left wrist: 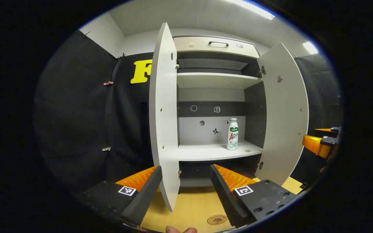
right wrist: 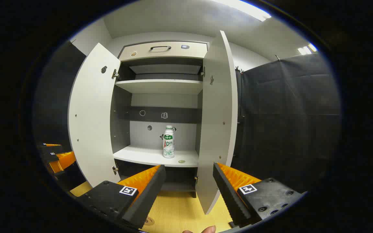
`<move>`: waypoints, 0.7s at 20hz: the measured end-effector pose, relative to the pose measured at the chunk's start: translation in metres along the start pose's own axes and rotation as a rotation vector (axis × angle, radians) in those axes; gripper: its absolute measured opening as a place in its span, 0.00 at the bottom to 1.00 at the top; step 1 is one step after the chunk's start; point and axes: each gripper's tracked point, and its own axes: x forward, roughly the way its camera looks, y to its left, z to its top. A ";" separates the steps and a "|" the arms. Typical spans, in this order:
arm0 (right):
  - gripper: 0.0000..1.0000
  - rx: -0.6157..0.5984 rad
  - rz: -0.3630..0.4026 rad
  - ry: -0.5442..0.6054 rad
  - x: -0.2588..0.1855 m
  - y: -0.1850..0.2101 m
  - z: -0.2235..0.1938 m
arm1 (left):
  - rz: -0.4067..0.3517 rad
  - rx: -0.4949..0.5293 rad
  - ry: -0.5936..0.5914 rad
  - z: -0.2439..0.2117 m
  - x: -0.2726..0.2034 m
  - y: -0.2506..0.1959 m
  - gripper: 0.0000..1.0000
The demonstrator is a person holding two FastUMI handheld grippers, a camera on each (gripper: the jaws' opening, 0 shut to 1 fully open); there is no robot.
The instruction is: Grasp the bottle in the cabinet with the left hand and place it on the coaster, then close the right door with the right hand and the left door with the left hand.
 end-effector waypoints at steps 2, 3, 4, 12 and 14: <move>0.98 0.001 0.002 0.001 0.001 -0.002 0.000 | -0.002 0.000 -0.002 0.001 0.001 -0.002 0.94; 0.98 0.004 0.004 0.003 0.002 -0.001 -0.001 | -0.003 0.003 -0.003 0.001 0.001 -0.003 0.94; 0.98 0.007 0.003 0.003 0.003 -0.001 -0.001 | -0.002 0.006 -0.003 0.002 0.002 -0.003 0.94; 0.98 0.003 0.002 -0.004 0.006 -0.001 0.000 | -0.005 0.006 -0.004 0.003 0.008 -0.004 0.94; 0.98 0.000 0.002 -0.002 0.009 0.000 -0.001 | -0.005 0.006 -0.005 0.002 0.010 -0.002 0.94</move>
